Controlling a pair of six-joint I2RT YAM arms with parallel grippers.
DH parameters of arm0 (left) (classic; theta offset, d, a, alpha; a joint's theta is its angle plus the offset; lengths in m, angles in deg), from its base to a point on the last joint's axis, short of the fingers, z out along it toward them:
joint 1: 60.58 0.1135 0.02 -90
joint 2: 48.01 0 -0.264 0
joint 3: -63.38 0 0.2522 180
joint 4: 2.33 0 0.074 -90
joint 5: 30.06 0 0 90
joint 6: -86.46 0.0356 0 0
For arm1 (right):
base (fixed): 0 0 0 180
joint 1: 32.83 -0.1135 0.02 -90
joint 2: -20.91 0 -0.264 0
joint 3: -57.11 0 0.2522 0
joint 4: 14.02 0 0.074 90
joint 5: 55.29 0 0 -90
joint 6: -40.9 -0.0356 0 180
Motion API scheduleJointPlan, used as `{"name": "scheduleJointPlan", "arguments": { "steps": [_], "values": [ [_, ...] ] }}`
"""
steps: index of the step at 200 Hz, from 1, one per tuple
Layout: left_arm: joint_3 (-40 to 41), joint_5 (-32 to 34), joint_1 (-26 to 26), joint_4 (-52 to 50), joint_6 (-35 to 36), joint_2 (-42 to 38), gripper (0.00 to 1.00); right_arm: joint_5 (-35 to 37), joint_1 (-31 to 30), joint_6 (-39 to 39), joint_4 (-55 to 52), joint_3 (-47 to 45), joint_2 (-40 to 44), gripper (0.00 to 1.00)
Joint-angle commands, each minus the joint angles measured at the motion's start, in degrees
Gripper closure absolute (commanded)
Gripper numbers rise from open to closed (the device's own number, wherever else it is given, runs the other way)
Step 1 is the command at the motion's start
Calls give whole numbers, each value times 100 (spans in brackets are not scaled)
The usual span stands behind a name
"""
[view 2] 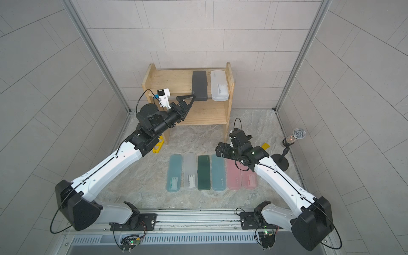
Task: Remove the pencil cases from the shelf
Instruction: Pick up the pencil case from the shelf.
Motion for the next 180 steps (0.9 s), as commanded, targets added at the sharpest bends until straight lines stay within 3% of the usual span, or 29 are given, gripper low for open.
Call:
{"name": "scheduleJointPlan", "arguments": {
  "steps": [1, 62, 125, 180],
  "values": [
    [-313, 32, -28, 215, -64, 101, 2, 2, 74, 99, -183, -20, 177, 0],
    [-596, -43, -32, 250, -144, 471, 9, -127, 310, 227, -397, 89, 238, 0],
    [-682, -86, -28, 472, -272, 637, 27, -158, 383, 289, -553, 152, 331, 0],
    [-811, -201, -30, 630, -452, 775, 34, -116, 383, 288, -754, 433, 362, 0]
  ]
}}
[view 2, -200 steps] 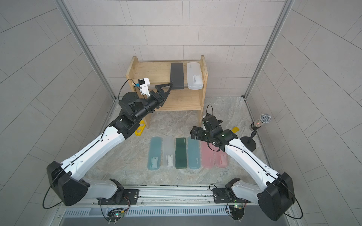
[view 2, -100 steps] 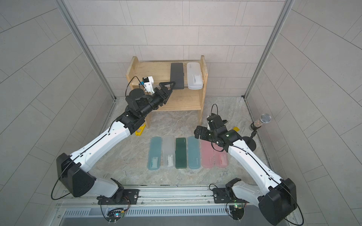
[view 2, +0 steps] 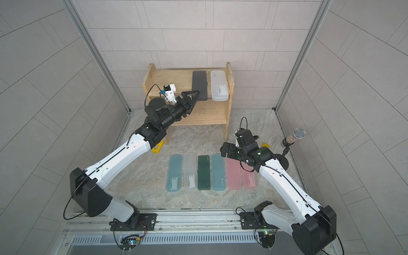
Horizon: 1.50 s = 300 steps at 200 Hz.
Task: Remove the pencil cases from the shelf
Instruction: Pick up the pencil case from the shelf.
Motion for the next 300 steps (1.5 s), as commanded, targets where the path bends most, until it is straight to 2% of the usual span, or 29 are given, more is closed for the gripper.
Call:
{"name": "scheduleJointPlan", "arguments": {
  "steps": [1, 31, 51, 69, 104, 126, 140, 164, 186, 213, 263, 300],
  "values": [
    [-165, -95, -29, 325, -32, -1, 34, 49, 20, 83, -245, 298, 71, 0],
    [1, -70, -30, 458, -6, -99, 45, 95, 20, 247, -585, 635, 74, 0],
    [198, 24, -3, 581, 7, -238, 64, 137, 20, 308, -827, 902, 123, 0],
    [274, -59, 44, 512, 161, -352, 71, 172, 11, 262, -838, 1024, 305, 0],
    [740, -155, 254, 841, 314, -681, 100, 286, -5, 24, -670, 1197, 693, 0],
    [1057, -385, 503, 1430, 413, -898, 100, 392, -108, -2, -907, 1536, 810, 0],
    [1135, -533, 604, 1467, 829, -1119, 100, 461, -152, -8, -998, 1676, 939, 0],
    [1520, -811, 608, 1467, 2150, -1730, 100, 595, -302, 44, -1305, 2221, 949, 0],
    [2397, -753, 603, 1686, 3506, -2439, 100, 1069, -659, 166, -1545, 3000, 745, 0],
    [3419, -504, 603, 1739, 4749, -3140, 100, 1050, -913, 5, -1187, 3359, 478, 0],
    [4113, -512, 596, 1684, 5447, -3770, 100, 1368, -2203, -57, -63, 3754, -466, 0],
    [4257, -409, 593, 1238, 5830, -4173, 100, 1114, -2554, -299, 816, 4141, -1261, 0]
  ]
}}
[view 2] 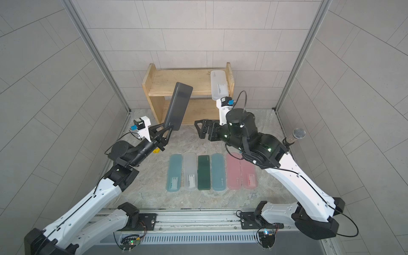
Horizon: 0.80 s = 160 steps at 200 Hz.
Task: Remove the pencil cases from the shelf
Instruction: Pick up the pencil case from the shelf.
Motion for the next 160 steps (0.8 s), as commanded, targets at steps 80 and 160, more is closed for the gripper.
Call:
{"name": "scheduleJointPlan", "arguments": {
  "steps": [80, 160],
  "values": [
    [126, 200, -9, -106, 650, -775, 100, -834, -215, -672, 1679, 969, -1233, 0],
    [136, 150, -11, -242, 664, -951, 100, -845, -285, -627, 1729, 1443, -1751, 0]
  ]
}}
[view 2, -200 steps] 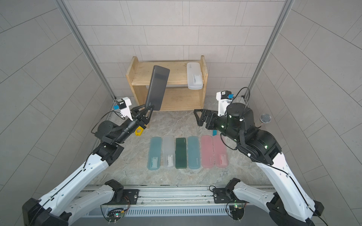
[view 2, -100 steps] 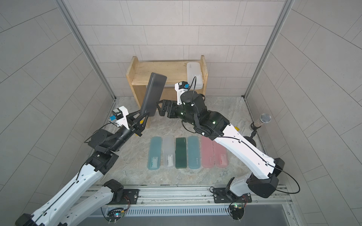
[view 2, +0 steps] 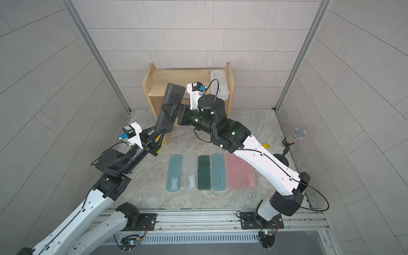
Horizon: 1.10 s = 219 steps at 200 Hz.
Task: Remove the pencil cases from the shelf
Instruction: Pick up the pencil case from the shelf, then place the pencil case at the center of the board.
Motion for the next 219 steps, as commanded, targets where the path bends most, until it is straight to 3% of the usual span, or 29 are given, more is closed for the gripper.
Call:
{"name": "scheduleJointPlan", "arguments": {
  "steps": [1, 23, 46, 66, 71, 88, 91, 112, 150, 184, 198, 219],
  "values": [
    [53, -16, -10, 160, 76, -154, 100, -40, -34, 50, 48, 181, -129, 0],
    [39, -3, -9, 86, 85, -212, 100, -26, -34, 129, -82, 264, -224, 4],
    [57, 44, -11, 45, 63, -258, 100, -36, -35, 130, -71, 259, -197, 19],
    [48, 34, -14, -57, 47, -250, 90, 28, -34, 198, -151, 206, -124, 33],
    [56, 34, -10, -76, 48, -256, 81, 46, -30, 200, -153, 154, -98, 37],
    [135, 293, -9, -40, 1, -321, 5, 80, -12, 200, -161, -43, 16, 46],
    [149, 352, -11, -27, -3, -335, 1, 89, -9, 200, -166, -90, 42, 47],
    [133, 774, -9, -170, 147, -455, 0, 117, 74, 189, -238, -567, 293, 47],
    [-500, 2269, 28, -1410, 330, -483, 0, -120, 196, -25, -771, -1787, 608, 47],
    [-3009, 2355, 187, -4265, 205, 792, 0, -652, -134, -648, -716, -1896, -68, 48],
    [-3608, 2235, 249, -4696, 270, 1129, 0, -920, -314, -696, -880, -1565, -627, 48],
    [-3823, 2148, 302, -4749, 320, 1208, 0, -1246, -562, -817, -902, -1170, -1405, 48]
  ]
}}
